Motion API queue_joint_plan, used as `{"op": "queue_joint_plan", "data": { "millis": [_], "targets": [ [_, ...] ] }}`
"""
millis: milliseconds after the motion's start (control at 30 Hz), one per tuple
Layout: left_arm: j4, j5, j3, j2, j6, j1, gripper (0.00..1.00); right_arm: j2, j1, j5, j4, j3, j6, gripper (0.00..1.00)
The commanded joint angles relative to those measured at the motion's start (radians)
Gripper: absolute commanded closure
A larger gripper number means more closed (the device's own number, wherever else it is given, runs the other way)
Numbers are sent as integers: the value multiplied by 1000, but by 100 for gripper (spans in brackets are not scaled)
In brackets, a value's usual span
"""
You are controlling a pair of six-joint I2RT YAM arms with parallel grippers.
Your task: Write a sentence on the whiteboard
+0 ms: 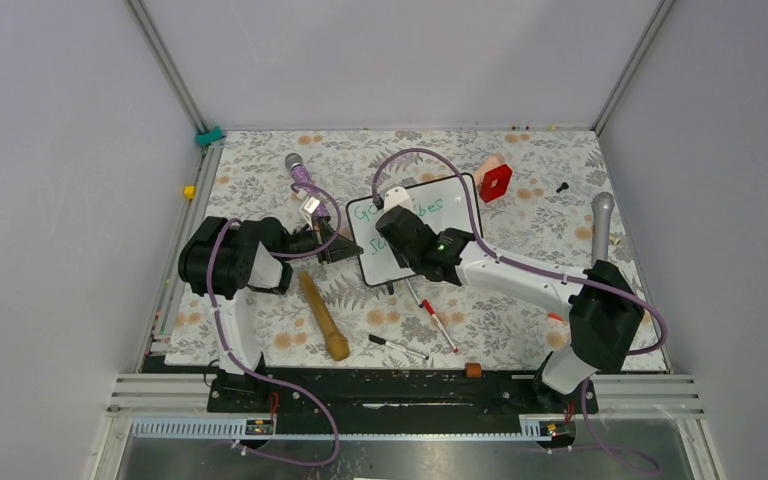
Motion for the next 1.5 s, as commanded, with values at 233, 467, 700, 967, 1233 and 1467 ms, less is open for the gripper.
{"op": "queue_joint_plan", "data": {
  "millis": [233, 467, 700, 967, 1233, 1467],
  "targets": [
    [12, 6, 9, 25, 46, -5, 99, -54, -27, 34, -8, 23, -8, 100],
    [12, 6, 9, 25, 46, -5, 99, -114, -30, 21, -2, -1, -18, 100],
    [12, 6, 9, 22, 46, -4, 99, -193, -30, 7, 40, -67, -32, 100],
    [12, 9, 11, 22, 41, -5, 98, -205, -30, 26, 48, -99, -34, 100],
    [12, 13, 13, 23, 37, -4, 96, -194, -30, 18, 50, -92, -31, 100],
    [12, 11, 12, 23, 38, -4, 96, -188, -30, 26, 49, -92, -31, 100]
  ]
}}
